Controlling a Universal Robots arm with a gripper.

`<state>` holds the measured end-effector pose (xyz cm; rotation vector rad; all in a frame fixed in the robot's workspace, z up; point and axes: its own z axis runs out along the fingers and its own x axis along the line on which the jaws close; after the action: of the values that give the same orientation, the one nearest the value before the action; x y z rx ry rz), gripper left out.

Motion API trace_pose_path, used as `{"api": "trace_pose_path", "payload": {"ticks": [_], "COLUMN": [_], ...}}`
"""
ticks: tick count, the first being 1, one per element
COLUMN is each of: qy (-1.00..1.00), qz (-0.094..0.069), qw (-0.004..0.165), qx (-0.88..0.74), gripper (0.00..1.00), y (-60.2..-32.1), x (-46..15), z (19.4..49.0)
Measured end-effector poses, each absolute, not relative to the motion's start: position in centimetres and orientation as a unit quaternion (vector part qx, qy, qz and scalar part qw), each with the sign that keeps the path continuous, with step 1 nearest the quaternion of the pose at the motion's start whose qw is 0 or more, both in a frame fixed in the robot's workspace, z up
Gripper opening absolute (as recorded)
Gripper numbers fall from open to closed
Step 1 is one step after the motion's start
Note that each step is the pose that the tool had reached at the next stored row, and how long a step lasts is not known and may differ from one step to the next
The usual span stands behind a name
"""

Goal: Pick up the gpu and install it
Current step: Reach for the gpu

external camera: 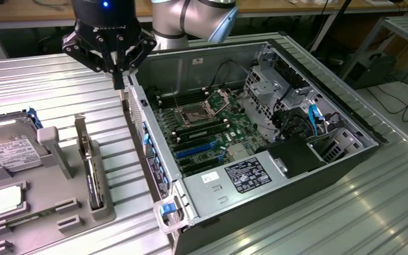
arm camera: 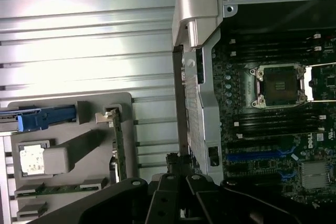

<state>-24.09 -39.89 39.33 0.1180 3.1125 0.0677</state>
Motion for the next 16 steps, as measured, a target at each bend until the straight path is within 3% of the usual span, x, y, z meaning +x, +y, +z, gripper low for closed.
{"api": "trace_pose_path", "payload": {"ticks": [16], "qy": [0.999], "qz": [0.022], "qw": [0.013], "qx": [0.038], "gripper": [0.11], "y": [-40.6], "x": [-26.8], "z": [39.3]}}
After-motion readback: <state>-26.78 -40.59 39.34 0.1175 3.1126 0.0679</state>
